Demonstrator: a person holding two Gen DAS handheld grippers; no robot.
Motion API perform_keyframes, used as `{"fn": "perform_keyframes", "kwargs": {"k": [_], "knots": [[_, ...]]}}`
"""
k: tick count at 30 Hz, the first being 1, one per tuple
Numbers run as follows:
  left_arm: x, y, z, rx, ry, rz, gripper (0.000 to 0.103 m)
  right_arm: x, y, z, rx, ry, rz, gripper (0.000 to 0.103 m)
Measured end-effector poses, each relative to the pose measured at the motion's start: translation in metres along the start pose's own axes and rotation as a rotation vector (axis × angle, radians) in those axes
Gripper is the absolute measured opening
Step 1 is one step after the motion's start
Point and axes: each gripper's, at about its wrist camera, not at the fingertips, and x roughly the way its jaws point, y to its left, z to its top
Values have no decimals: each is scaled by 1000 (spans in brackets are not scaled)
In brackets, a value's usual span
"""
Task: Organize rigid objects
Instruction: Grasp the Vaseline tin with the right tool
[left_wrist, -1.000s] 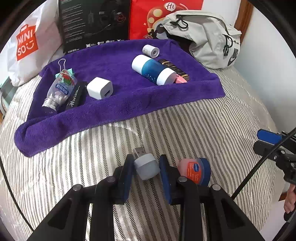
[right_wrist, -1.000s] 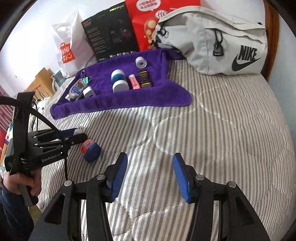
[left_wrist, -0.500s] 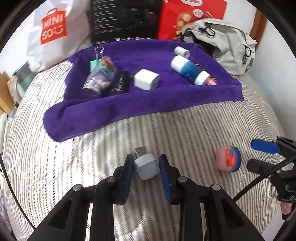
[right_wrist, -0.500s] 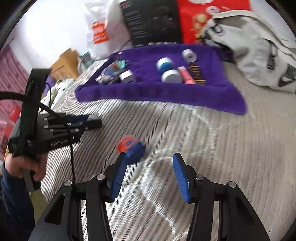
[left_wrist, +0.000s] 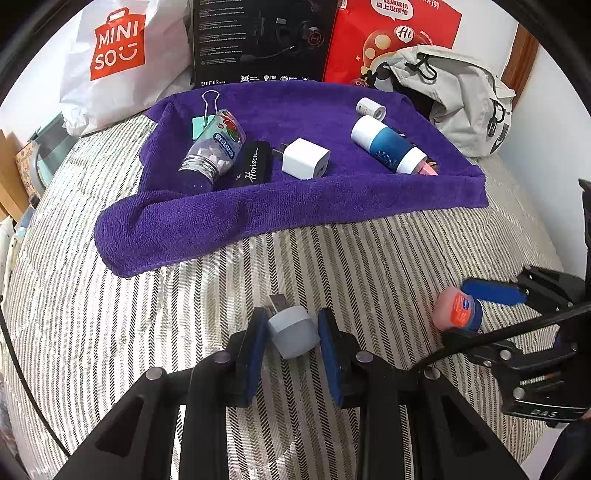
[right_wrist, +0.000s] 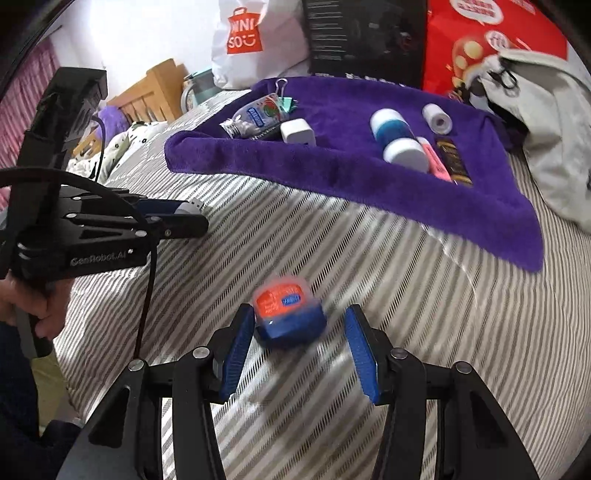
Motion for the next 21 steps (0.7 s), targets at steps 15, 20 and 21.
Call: {"fn": "perform_keyframes", "kwargs": {"k": [15,20,21], "knots": [[2,1,2,-9,-16,-17,27,4,13,2,-96,-2,-122,36],[0,5,1,-10,-11,-9,27,-3,-1,3,-5,12,-54,37],[-1,7,1,-10,-12,-8,27,-5,-4,3,-4,11,-64,37]]}}
